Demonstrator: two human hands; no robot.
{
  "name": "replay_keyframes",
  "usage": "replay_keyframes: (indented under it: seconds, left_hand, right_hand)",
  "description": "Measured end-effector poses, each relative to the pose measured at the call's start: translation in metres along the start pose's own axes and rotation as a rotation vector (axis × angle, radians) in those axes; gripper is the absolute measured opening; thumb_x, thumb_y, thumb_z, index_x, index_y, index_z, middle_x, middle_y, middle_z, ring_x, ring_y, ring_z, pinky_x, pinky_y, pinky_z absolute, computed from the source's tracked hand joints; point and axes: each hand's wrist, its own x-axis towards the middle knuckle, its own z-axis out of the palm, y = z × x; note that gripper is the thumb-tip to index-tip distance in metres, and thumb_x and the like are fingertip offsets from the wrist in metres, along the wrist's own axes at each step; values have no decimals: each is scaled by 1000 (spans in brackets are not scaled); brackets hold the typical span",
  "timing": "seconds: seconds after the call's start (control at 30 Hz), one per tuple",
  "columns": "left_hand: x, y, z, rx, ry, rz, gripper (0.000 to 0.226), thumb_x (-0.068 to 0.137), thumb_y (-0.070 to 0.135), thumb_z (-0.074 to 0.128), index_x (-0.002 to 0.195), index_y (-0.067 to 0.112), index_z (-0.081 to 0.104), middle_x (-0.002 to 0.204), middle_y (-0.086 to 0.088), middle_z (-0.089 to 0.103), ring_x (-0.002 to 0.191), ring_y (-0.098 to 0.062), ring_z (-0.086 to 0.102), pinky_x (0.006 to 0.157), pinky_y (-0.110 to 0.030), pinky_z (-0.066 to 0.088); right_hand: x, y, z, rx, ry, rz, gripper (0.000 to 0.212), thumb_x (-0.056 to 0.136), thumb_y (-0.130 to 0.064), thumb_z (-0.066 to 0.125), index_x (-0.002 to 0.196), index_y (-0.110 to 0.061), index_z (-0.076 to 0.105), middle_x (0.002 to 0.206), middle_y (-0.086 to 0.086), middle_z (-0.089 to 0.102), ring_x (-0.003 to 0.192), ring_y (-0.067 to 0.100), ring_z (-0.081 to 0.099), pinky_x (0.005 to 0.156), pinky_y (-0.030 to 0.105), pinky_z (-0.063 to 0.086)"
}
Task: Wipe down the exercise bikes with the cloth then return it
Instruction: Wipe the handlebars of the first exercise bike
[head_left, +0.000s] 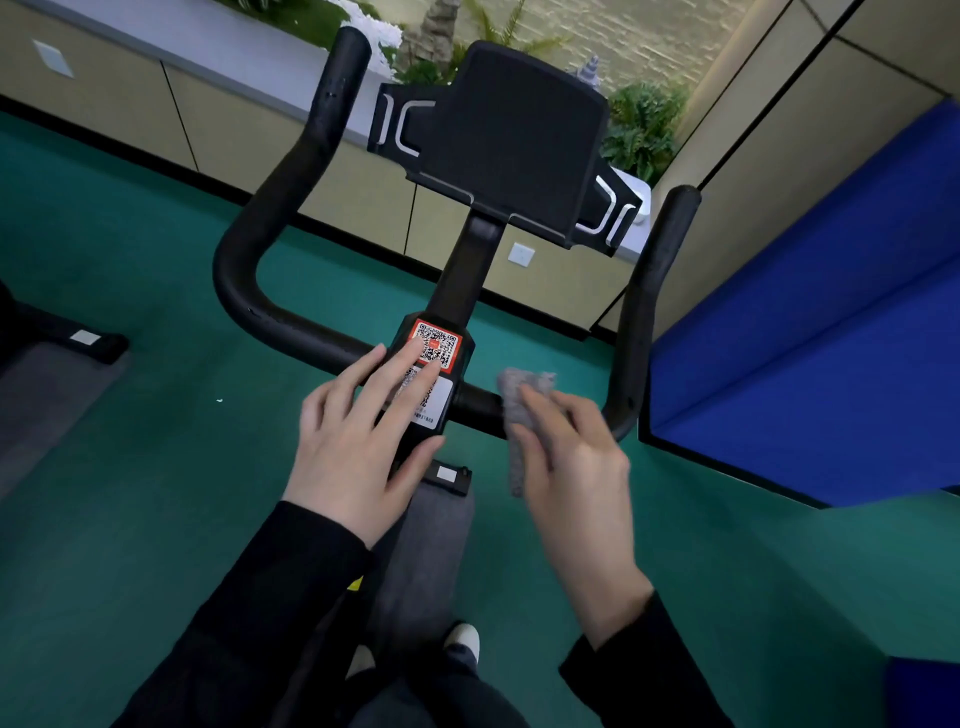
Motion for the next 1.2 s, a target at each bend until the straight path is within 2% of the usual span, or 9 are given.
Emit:
replay_keyframes:
  seconds: [0.13, 0.3, 0.47, 0.57, 0.63, 0.8, 0.9, 1.03, 1.2]
  left_hand:
    - [-1, 2, -1, -28, -15, -25, 58, 88, 43, 41, 142, 22, 38, 152, 6, 30, 137, -21, 28, 103, -44, 25]
    - [-1, -1, -5, -37, -38, -16, 58, 88, 45, 41, 142, 23, 39, 152, 7, 30, 136, -21, 29, 102, -45, 28]
    - [2, 1, -6, -80, -15, 10, 57, 86, 44, 43, 138, 19, 44, 149, 3, 36, 137, -22, 28, 105, -46, 24]
    - [11, 2, -6, -83, -13, 51, 59, 84, 47, 50, 135, 17, 46, 144, -1, 40, 138, -21, 26, 107, -43, 22]
    - [19, 8, -5, -79, -37, 82, 62, 82, 49, 59, 134, 16, 47, 143, -2, 42, 138, -21, 27, 108, -43, 22]
    - [27, 15, -2, -46, -59, 77, 69, 70, 40, 74, 130, 12, 53, 138, -5, 49, 135, -22, 35, 107, -35, 20]
    - [28, 13, -2, -47, -43, 66, 70, 68, 35, 76, 131, 12, 52, 137, -3, 50, 134, -21, 37, 108, -34, 19]
    - [28, 13, 0, -64, -14, 72, 65, 73, 37, 74, 130, 13, 53, 138, -2, 50, 134, -19, 36, 108, -33, 20]
    - [27, 13, 1, -62, -8, 72, 60, 78, 41, 66, 130, 14, 53, 138, -1, 49, 134, -20, 36, 108, -37, 22]
  right_hand:
    - [-8, -9, 10, 19, 128, 33, 33, 79, -3, 75, 112, -3, 71, 104, 18, 66, 90, 30, 69, 75, 35, 57]
    - [-6, -25, 24, 58, 21, -64, 31, 84, -6, 70, 114, -1, 69, 105, 19, 64, 96, 30, 68, 76, 35, 58]
    - [-13, 19, -15, 39, 75, 82, 33, 84, -6, 70, 117, -5, 67, 106, 14, 64, 88, 15, 61, 83, 24, 52]
    - [14, 27, -27, 31, -153, 170, 29, 87, -12, 69, 115, -10, 69, 109, 9, 68, 98, 20, 65, 90, 29, 51]
    - [41, 25, -29, 52, -368, 229, 24, 89, -20, 65, 112, -15, 72, 111, 2, 71, 105, 17, 64, 94, 23, 46]
    - [85, -5, -4, 96, -680, 209, 22, 90, -28, 63, 106, -17, 74, 109, 2, 72, 108, 13, 62, 78, 9, 36]
    - [92, -16, 7, 135, -693, 216, 19, 89, -26, 62, 101, -19, 75, 102, 7, 73, 101, 18, 64, 79, 19, 46]
    - [77, 1, -9, 73, -669, 168, 23, 91, -26, 60, 111, -20, 71, 110, 3, 71, 106, 17, 62, 86, 22, 45]
    - [32, 32, -41, 39, -341, 108, 28, 85, -15, 69, 112, -19, 69, 109, -1, 68, 102, 16, 62, 92, 29, 48]
